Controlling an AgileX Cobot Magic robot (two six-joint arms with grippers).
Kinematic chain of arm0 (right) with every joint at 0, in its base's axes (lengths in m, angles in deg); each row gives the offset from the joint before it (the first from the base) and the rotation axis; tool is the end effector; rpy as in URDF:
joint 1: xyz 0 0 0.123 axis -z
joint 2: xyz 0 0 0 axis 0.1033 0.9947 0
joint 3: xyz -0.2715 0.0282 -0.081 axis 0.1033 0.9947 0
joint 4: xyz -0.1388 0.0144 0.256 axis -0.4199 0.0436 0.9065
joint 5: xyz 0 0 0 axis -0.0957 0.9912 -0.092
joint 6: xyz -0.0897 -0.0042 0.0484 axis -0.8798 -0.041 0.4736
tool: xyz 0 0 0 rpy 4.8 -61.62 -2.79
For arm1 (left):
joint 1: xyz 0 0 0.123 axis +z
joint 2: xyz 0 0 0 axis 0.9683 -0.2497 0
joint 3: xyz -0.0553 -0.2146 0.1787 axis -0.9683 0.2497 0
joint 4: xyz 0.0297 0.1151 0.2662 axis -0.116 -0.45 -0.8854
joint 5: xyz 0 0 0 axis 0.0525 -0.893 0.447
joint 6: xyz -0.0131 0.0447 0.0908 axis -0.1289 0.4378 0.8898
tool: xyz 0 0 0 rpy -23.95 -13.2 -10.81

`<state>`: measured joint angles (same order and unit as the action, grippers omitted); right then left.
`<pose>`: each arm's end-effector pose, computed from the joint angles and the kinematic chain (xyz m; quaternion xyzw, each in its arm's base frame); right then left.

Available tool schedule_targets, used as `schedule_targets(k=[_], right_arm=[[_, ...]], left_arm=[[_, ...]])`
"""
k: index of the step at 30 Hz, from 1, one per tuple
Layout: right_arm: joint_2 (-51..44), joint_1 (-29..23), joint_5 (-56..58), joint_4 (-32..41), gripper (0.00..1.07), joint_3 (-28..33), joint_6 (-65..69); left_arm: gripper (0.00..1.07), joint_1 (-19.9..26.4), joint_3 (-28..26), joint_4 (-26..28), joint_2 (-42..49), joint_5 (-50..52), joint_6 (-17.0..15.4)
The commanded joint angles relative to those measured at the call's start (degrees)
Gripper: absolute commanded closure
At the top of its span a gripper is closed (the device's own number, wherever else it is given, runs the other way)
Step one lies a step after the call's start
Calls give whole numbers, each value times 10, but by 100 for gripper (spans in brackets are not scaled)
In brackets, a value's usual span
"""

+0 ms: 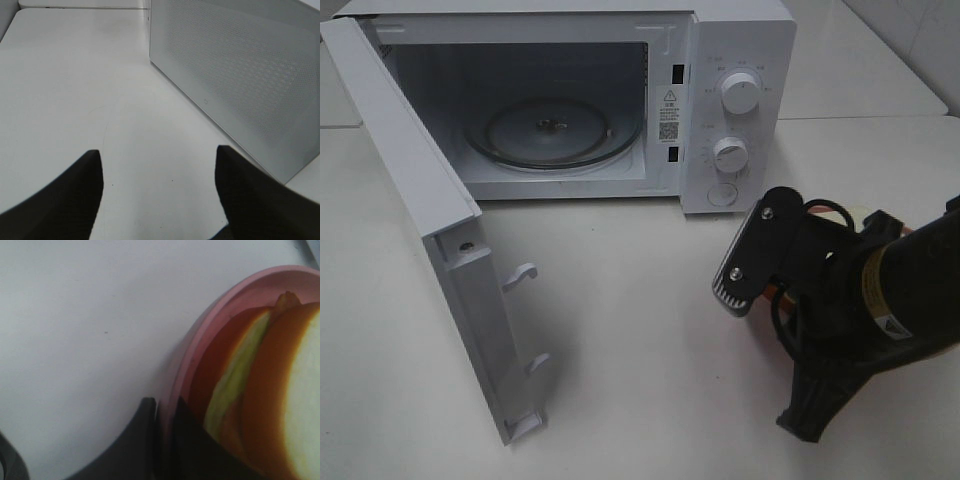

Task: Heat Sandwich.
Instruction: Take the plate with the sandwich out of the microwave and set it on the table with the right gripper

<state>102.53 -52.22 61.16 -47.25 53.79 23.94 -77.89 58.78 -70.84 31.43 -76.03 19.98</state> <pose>0.1955 0.1702 0.1414 -0.4800 0.8348 -0.0471 0.2654 0.0362 -0.0067 0.2955 0.0310 0.8517 -0.0319 0.5222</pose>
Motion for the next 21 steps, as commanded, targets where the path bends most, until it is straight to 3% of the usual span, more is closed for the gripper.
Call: schedule_targets(k=[1,10,21], right_arm=[[-9,2,36,-115,107,-3,194],[-9,2,125,-186,107,-3,433],[-9,10,151,-193,107,-3,484]], left_arm=[[45,2,2,6,3,6,-1],[45,2,2,6,3,6,-1],[45,2,2,6,3,6,-1]])
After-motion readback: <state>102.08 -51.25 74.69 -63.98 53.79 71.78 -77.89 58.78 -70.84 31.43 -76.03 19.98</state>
